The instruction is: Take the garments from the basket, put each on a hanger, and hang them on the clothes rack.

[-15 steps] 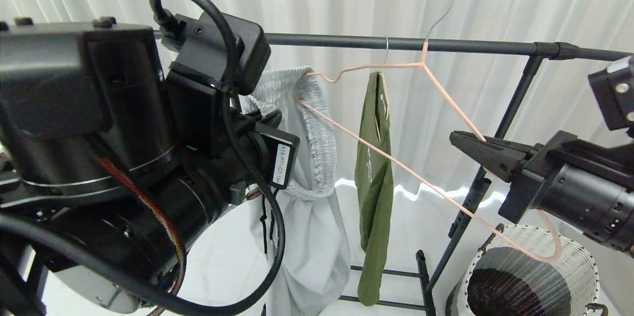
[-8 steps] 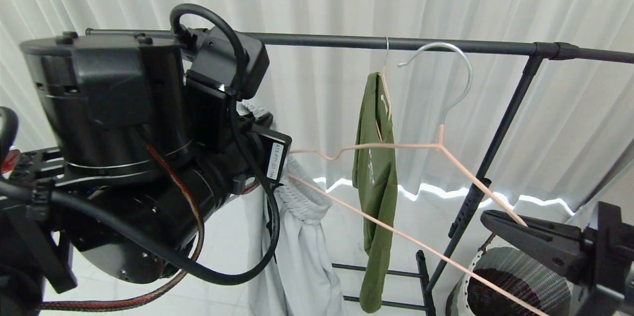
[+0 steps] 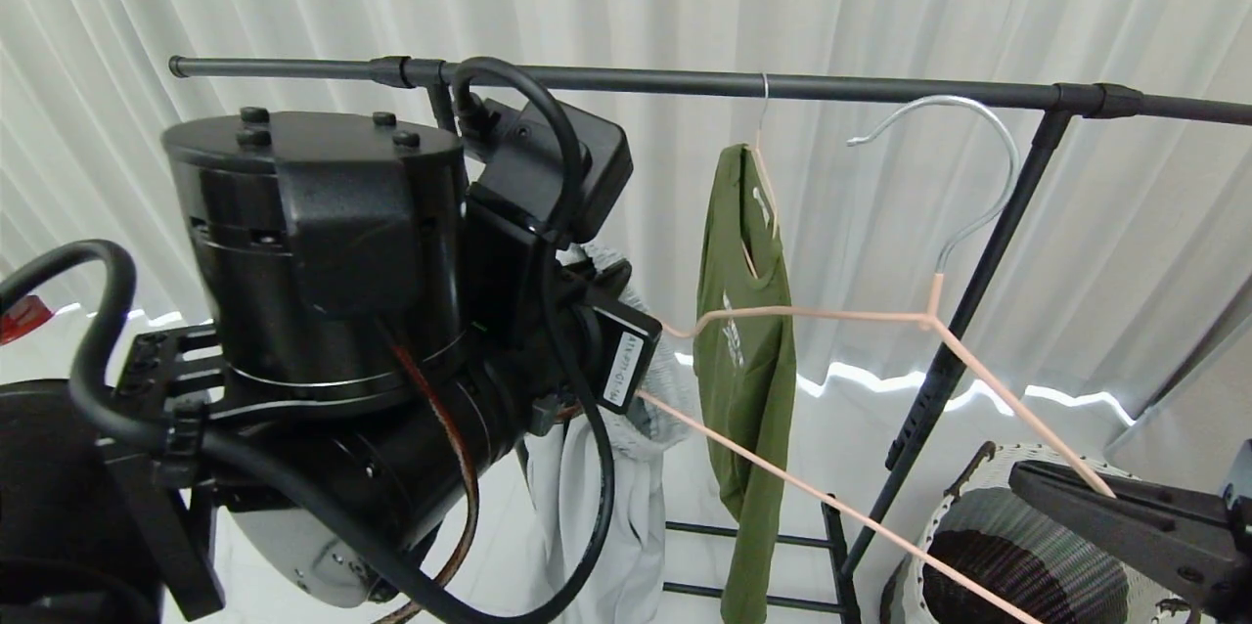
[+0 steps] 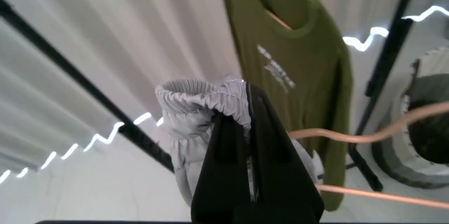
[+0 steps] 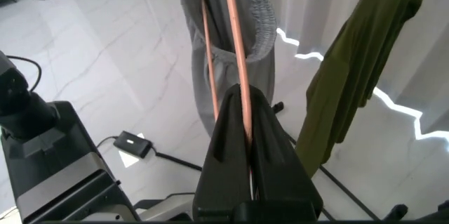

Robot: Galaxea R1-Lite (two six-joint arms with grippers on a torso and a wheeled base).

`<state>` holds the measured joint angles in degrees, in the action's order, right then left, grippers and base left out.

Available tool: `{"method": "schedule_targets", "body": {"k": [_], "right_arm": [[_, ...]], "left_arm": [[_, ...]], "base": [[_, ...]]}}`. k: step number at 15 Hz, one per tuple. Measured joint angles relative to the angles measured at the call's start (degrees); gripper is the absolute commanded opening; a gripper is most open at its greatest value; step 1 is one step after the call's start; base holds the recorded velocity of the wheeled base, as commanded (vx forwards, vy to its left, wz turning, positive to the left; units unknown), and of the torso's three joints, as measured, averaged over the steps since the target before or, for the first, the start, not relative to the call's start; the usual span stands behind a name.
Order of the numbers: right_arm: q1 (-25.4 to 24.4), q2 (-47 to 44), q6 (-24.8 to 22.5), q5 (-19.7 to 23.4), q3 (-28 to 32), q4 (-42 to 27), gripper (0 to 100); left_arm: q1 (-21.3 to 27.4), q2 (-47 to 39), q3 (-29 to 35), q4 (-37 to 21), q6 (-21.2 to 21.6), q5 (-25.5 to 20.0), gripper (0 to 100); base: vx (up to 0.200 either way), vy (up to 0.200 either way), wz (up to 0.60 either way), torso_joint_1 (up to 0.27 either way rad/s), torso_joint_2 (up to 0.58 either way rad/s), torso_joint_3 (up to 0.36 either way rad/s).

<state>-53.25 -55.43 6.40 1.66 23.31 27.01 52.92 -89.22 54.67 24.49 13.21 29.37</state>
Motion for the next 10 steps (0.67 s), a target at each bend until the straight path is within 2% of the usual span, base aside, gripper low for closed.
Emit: {"method": "schedule_targets", "body": {"k": [4,10], "right_arm": [[0.77,0.26,1.17,0.12,-1.35,0.09,0],[2.51,-0.82,1.18,2.58,-1.21,0.24,0]], "left_arm": [[1.54,0.44,-0.13,0.00,-0.39,-0.68,0],[2.95,3.56,-4.01,-0.06,-0.30,-2.06,0]], "base": [[0.000,0.000,0.00,0.000,0.00,0.000],[0.000,0.000,0.00,0.000,0.00,0.000]]}}
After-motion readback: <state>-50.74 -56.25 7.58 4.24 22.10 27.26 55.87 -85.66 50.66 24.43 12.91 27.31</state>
